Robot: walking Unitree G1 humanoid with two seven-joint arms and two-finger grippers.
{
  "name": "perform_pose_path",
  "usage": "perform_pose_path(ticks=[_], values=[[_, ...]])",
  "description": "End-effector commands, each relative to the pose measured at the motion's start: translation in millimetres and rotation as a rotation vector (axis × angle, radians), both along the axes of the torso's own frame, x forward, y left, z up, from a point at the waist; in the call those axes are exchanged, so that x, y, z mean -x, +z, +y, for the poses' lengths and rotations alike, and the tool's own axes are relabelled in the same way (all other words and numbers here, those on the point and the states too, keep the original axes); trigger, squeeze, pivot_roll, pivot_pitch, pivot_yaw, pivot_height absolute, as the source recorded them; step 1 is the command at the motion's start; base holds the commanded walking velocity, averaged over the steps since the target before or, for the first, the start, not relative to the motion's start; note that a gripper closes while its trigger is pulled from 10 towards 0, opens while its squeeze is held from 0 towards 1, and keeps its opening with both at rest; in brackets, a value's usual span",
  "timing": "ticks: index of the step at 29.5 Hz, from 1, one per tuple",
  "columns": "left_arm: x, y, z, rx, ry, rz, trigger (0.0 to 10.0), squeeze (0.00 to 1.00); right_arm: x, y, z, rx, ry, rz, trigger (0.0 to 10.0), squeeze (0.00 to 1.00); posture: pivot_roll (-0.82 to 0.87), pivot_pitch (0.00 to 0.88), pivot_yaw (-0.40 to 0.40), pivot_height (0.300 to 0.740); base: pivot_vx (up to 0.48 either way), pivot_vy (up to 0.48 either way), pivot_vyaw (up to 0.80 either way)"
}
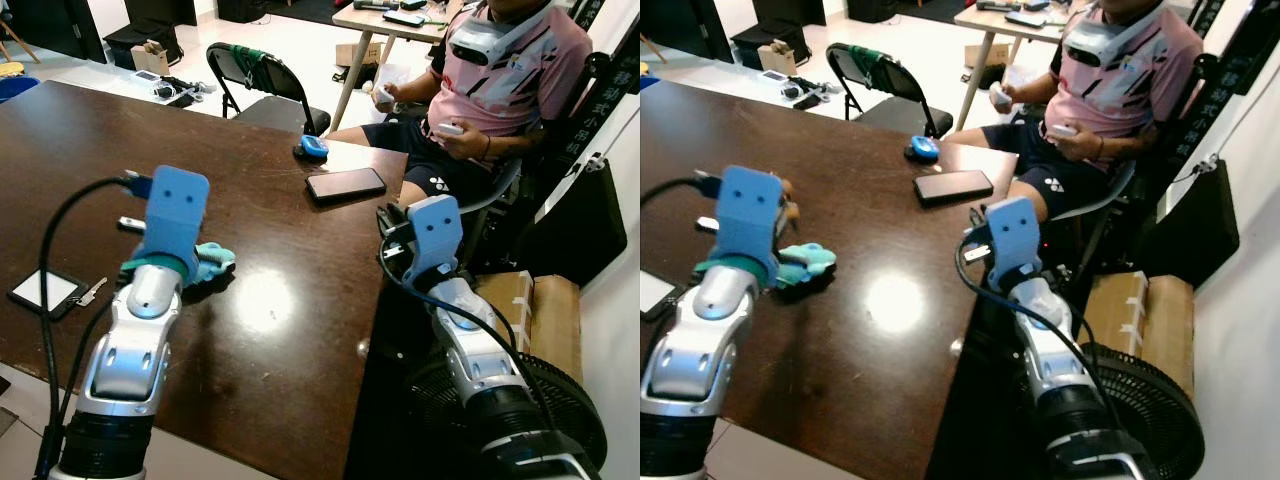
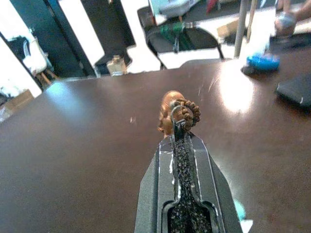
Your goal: Hang keys on a hook
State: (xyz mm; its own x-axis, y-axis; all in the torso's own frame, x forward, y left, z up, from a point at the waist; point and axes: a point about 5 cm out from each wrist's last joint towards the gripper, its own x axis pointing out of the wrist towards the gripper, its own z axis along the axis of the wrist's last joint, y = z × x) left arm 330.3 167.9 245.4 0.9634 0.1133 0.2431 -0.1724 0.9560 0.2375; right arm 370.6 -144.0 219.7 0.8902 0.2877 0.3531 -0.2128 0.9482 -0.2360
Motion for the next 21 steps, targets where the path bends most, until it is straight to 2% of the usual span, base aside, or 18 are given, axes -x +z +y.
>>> perform_pose_path(ticks=[1,7,9,12,21], values=[[2.9,-4.1,-1.0,0.010,0.001,-0.013,10.0,0.00,-2.1,4.2,-5.9,-0.027,-0.007,-0.004,10.0,0.00,0.09,0.081,0.046,0.740,0.000,0.000,0.00],[4.1,-8.3,-1.9,0.021,0.000,-0.015,10.0,0.00,-4.7,5.8,-6.9,-0.032,0.007,0.012,10.0,0.00,0.09,0.077,0.040,0.740,0.000,0.000,0.00],[5.7,-9.0,-1.4,0.017,-0.004,-0.020,10.0,0.00,-4.0,7.7,-2.7,-0.069,0.047,0.017,10.0,0.00,0.10,0.081,0.030,0.740,0.000,0.000,0.00],[8.0,-11.8,2.8,0.060,-0.068,-0.001,10.0,0.00,2.2,11.0,10.2,-0.200,0.133,0.015,10.0,0.00,0.09,0.091,0.031,0.740,0.000,0.000,0.00],[4.7,-12.4,4.4,0.071,-0.068,-0.001,10.0,0.00,3.2,5.7,12.7,-0.211,0.125,0.023,10.0,0.00,0.10,0.089,0.038,0.740,0.000,0.000,0.00]])
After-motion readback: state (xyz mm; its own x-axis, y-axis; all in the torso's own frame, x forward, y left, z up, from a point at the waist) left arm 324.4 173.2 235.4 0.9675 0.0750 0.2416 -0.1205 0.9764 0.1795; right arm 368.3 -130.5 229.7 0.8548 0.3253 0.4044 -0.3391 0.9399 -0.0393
